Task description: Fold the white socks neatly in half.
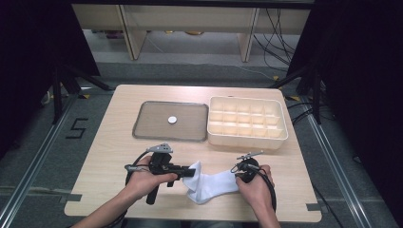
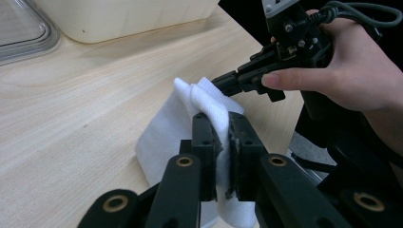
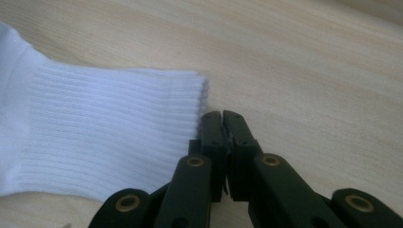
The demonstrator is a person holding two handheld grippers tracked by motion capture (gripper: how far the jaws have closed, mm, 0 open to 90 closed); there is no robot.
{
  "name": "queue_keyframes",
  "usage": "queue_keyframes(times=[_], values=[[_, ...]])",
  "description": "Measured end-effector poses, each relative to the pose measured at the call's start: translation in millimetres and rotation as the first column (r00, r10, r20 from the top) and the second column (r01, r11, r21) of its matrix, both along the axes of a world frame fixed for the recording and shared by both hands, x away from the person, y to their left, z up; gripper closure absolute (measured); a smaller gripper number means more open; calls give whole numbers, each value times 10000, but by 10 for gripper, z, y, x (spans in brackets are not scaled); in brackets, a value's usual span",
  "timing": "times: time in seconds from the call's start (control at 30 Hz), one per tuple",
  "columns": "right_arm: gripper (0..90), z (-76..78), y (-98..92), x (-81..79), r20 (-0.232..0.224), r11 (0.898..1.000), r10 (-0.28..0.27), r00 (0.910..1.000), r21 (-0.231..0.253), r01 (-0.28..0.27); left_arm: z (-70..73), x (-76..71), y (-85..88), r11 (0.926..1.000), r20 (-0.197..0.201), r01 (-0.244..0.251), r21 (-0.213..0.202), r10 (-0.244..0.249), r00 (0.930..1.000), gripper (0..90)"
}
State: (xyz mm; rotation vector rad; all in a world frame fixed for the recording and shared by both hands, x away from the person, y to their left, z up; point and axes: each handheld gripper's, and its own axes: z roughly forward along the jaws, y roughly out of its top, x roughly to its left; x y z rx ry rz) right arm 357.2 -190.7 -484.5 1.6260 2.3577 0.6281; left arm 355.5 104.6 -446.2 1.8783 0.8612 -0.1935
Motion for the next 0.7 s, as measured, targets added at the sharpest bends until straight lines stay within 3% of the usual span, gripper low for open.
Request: queue_keyframes(times=[0.03,0.1,0.17,0.23,0.47,0.5,0.7], values=[[880,15,29,-16,-259,9996,-232,9994,164,236,-3,0,-3,10000,-25,-9,4,9,10000,827],[877,9,37,-5,8,10000,-3,10000,30,3,-6,-2,-10,9999,-4,-73,69,73,10000,827],[875,17,62,-17,-149,10000,3,9999,16,-3,-7,4,-12,9999,-27,-39,93,39,10000,826],[874,14,75,-13,54,9997,223,9997,-103,-222,-11,12,-11,10000,-47,14,48,-14,10000,827],[868,20,164,-42,-153,10000,79,9999,15,-79,-25,23,-10,9999,-66,-68,119,69,10000,827],[868,11,157,-35,-47,9994,337,9994,-79,-337,-26,26,-10,9999,-76,-54,125,55,10000,826],[866,20,212,-51,-194,9996,292,9994,-10,-292,-36,32,-13,9995,-59,-155,282,157,9999,826]])
